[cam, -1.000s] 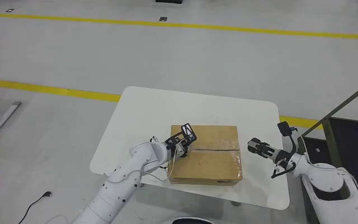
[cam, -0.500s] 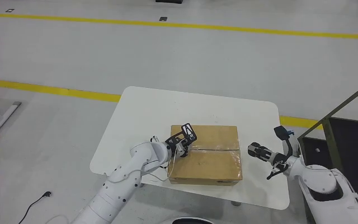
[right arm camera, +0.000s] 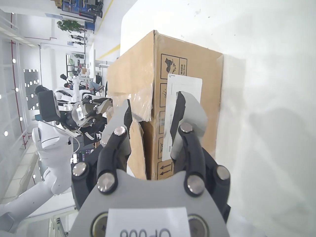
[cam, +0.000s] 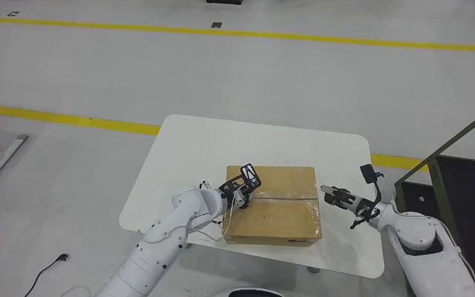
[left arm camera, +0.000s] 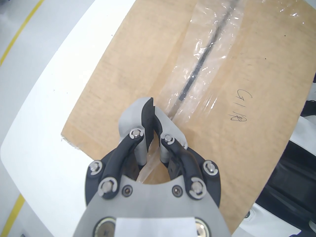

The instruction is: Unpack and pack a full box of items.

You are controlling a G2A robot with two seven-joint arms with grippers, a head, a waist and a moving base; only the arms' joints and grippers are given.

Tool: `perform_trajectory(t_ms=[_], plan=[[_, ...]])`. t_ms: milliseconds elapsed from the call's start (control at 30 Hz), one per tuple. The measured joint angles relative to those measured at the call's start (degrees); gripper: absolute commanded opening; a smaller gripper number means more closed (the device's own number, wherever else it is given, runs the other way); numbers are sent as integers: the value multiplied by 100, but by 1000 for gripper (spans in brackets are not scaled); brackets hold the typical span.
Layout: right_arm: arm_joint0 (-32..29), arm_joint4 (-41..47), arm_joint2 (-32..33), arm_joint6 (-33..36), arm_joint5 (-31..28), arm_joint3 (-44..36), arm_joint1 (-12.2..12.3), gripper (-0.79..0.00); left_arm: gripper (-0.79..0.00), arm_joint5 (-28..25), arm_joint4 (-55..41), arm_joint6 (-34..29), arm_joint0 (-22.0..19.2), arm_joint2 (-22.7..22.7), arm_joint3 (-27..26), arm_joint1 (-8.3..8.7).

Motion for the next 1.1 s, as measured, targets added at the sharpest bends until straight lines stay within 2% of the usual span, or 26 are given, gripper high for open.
perform_trajectory(t_ms=[67, 233, 267, 333, 633, 1100], plan=[[98, -24, -114, -31, -29, 101, -15, -585, -785, -4, 0, -5, 7, -7, -11, 2], [194, 10, -238, -6, -83, 124, -31, -686, -785, -16, 14, 0, 15, -23, -26, 6], [199, 10, -248, 2, -84, 119, -30, -751, -785, -24, 14, 0, 15, -23, -27, 6], [202, 14, -256, 12, -90, 108, -29, -785, -785, -37, 13, 0, 12, -21, -26, 5], [167, -210, -174, -24, -71, -69, 7, -785, -785, -35, 3, 24, -16, -2, 13, -9], [-312, -276, 244, 210, -86, -1010, 103, -785, -785, -43, 3, 47, -26, -7, 30, -16]])
